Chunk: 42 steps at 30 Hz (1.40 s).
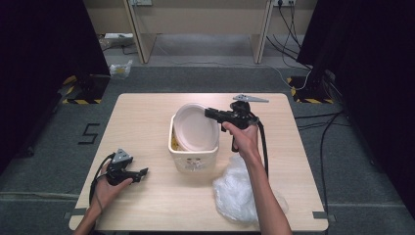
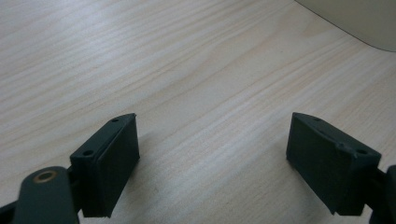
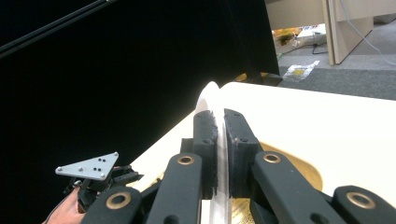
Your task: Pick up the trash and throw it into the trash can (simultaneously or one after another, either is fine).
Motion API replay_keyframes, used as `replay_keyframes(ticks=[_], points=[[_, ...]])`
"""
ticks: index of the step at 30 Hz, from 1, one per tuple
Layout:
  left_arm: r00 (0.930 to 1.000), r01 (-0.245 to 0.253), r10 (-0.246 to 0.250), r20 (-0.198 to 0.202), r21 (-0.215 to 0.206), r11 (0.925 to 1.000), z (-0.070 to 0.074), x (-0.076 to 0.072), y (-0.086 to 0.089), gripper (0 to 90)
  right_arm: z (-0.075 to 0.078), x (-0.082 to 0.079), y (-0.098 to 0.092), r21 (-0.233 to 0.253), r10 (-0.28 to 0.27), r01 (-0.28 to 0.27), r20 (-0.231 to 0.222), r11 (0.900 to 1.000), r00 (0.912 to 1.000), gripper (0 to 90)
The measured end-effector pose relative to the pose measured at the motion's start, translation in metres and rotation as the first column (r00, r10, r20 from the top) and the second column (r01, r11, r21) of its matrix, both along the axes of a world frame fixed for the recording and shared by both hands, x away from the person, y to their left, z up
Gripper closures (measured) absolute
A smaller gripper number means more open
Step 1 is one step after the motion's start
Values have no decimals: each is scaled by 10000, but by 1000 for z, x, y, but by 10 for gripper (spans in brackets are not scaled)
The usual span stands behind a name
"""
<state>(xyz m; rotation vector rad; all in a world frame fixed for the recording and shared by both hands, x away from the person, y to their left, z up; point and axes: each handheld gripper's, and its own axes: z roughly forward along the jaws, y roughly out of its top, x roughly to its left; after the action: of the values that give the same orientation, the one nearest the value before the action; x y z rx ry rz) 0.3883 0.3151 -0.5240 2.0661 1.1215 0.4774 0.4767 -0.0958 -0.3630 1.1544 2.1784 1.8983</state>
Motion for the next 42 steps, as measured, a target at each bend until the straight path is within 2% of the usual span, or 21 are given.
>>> replay_keyframes(ticks=[8, 12, 24, 33, 42], points=[[10000, -27, 27, 22, -22, 10000, 0, 0, 0, 162, -6, 2, 2, 71, 53, -52, -163, 10000, 9999, 809], [10000, -16, 16, -1, -15, 10000, 0, 0, 0, 161, -5, 1, -1, 102, 60, -60, -46, 9999, 10000, 794], [10000, -12, 12, 1, -14, 10000, 0, 0, 0, 161, 4, -10, -24, 68, -192, 191, 208, 9998, 9996, 765], [10000, -23, 23, 11, -18, 10000, 0, 0, 0, 161, 8, -16, -38, -204, -415, 422, 371, 9989, 9984, 743], [10000, -15, 15, -1, -17, 10000, 0, 0, 0, 161, 15, -32, -60, -463, -720, 747, 582, 9961, 9957, 698]])
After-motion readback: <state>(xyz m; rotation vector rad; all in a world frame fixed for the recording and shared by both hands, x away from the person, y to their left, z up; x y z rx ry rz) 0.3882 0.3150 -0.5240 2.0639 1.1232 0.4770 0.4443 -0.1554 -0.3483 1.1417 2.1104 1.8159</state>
